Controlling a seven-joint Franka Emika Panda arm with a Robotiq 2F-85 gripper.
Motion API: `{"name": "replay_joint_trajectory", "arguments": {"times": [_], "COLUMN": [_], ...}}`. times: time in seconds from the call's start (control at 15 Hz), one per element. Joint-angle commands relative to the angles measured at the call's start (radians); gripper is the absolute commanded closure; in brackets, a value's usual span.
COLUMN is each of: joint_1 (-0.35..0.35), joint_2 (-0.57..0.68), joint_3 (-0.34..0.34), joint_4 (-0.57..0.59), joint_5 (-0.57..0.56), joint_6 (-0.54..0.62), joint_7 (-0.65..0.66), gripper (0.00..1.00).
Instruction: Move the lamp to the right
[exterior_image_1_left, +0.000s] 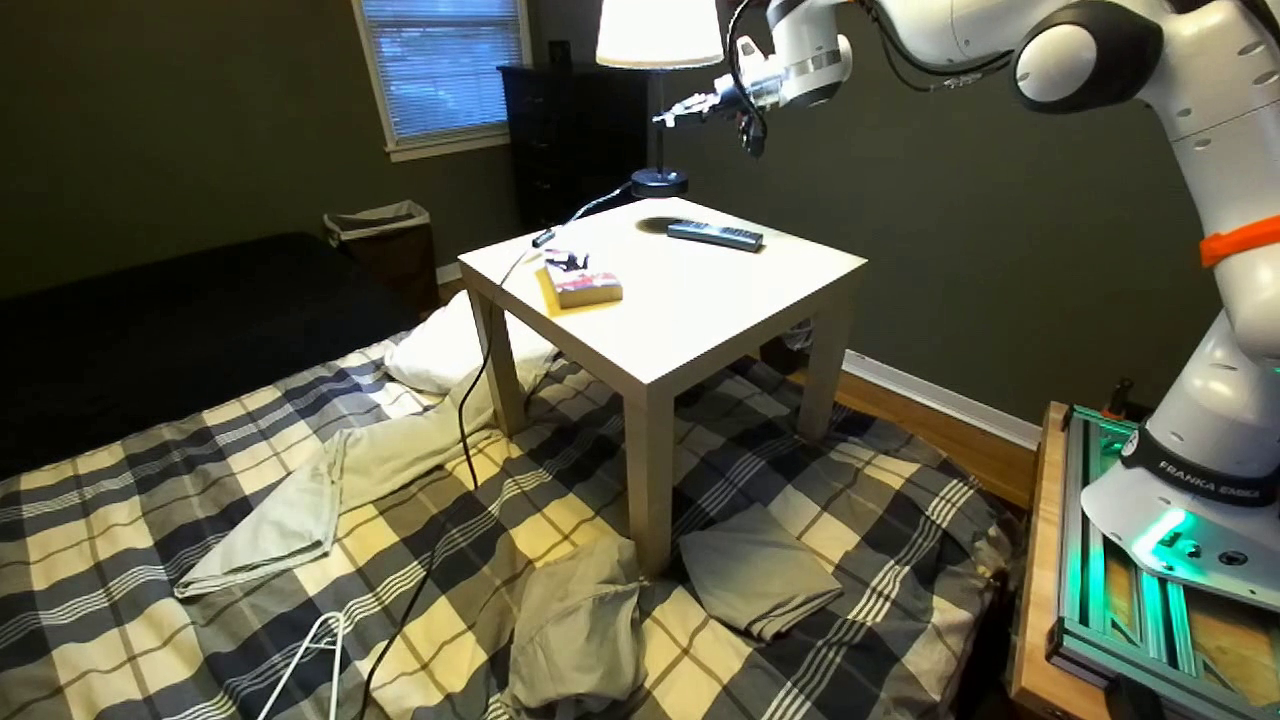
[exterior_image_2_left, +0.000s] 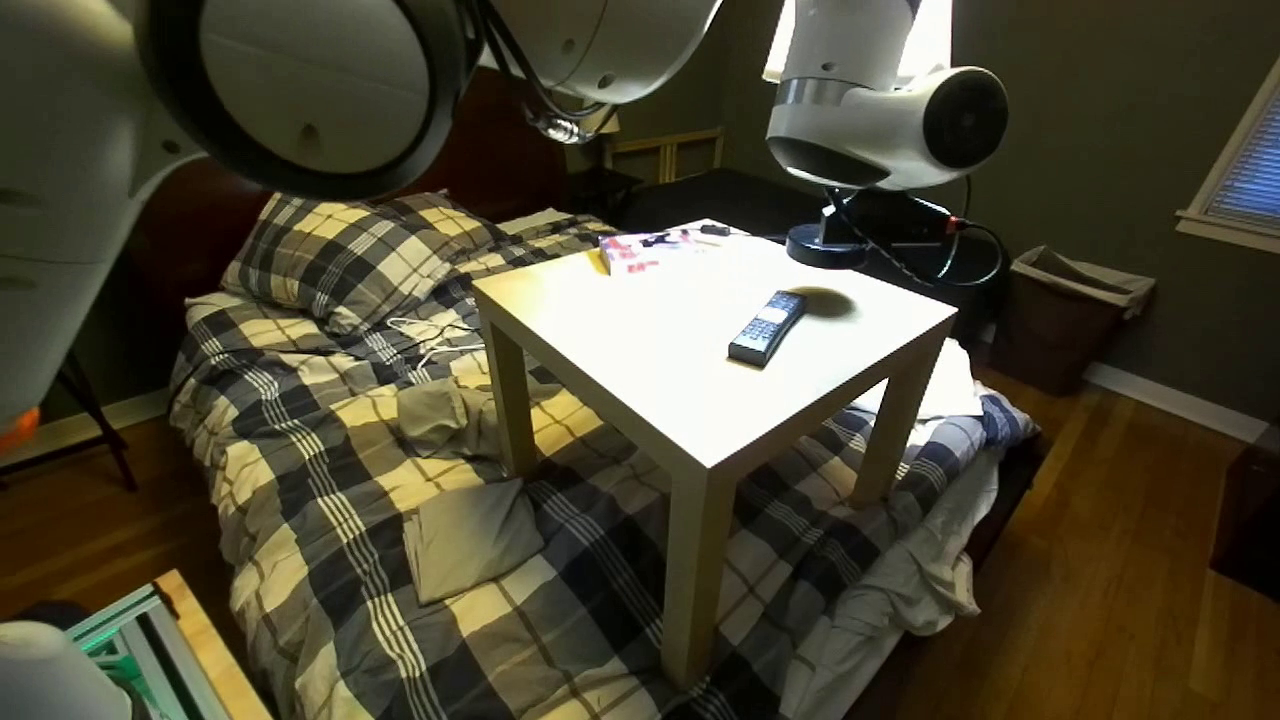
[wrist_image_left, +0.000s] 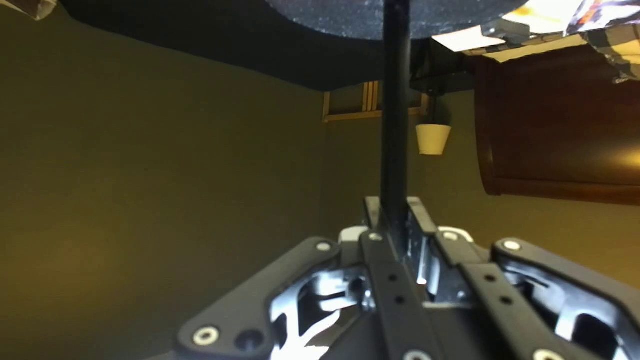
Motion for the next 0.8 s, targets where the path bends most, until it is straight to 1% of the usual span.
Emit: {"name": "replay_joint_trajectory", "arguments": {"times": [0.0, 0.2, 0.27, 0.73], "joint_1": [-0.044, -0.058, -0.044, -0.051], "joint_2": [0.082, 0.126, 0.138, 0.19], "joint_3": [0.027, 0.034, 0.008, 0.008], "joint_4": [0.131, 0.18, 0.186, 0.228], "joint_5": [-0.007, -0.011, 0.006, 0.012], "joint_6": [0.007, 0.026, 0.023, 0.02], "joint_7": [0.035, 0.038, 0.035, 0.03], "gripper": [0.96, 0.96, 0.96, 0.96]}}
